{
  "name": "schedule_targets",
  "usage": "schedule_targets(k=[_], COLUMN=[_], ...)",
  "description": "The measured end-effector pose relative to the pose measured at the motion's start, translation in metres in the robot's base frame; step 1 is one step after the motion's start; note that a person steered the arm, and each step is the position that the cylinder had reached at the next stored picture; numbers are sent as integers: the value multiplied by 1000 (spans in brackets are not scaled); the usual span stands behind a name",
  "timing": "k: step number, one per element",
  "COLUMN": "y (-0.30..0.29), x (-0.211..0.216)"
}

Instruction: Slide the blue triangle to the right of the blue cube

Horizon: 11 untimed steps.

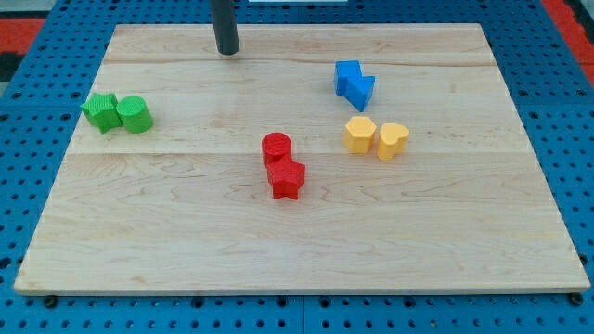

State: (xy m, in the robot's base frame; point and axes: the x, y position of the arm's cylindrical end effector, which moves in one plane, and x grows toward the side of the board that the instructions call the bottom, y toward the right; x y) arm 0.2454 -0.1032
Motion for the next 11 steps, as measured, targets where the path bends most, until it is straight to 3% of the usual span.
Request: schedule_targets(k=[5,6,8,9,10,11], y=[4,25,46,117,173,232], x=[-17,-2,97,127,128,95])
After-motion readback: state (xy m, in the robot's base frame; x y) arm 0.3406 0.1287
